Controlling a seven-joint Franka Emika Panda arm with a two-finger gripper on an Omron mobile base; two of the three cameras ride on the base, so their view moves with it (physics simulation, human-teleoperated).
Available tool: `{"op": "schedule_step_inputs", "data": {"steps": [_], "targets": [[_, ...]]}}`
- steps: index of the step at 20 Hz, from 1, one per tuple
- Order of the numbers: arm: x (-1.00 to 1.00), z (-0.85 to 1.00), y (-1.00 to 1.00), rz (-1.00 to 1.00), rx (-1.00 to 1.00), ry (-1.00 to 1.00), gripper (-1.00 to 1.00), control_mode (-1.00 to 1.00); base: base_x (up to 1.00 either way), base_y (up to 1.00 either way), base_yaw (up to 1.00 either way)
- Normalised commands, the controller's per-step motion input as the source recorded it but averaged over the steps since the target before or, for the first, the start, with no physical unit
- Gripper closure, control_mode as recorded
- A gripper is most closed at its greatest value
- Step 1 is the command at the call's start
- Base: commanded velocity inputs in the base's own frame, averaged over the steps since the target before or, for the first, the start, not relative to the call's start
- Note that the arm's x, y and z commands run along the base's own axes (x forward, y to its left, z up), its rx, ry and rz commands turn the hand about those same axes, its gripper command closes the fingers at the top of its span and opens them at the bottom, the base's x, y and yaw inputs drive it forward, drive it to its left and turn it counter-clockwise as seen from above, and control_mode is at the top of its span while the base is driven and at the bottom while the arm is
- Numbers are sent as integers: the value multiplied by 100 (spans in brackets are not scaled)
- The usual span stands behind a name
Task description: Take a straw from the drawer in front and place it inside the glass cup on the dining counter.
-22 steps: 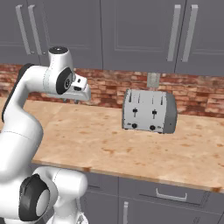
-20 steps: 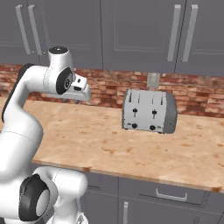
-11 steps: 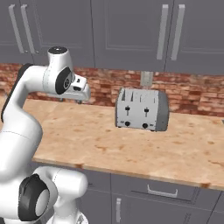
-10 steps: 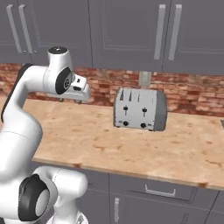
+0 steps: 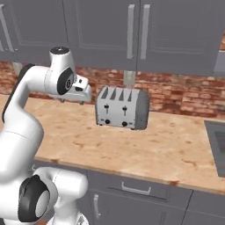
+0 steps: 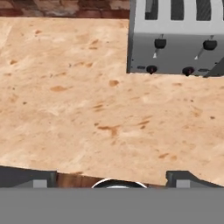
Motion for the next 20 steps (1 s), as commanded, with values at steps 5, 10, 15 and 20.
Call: {"op": "schedule_step_inputs", "data": {"steps": [5, 10, 15, 20], "targets": [[0, 0, 0, 0, 0, 0, -100, 100, -35, -57, 40], [0, 0, 0, 0, 0, 0, -100, 100, -16, -43, 49], [0, 0, 0, 0, 0, 0, -100, 100, 0, -48, 52], [0, 0, 0, 0, 0, 0, -100, 100, -9, -47, 51]]}}
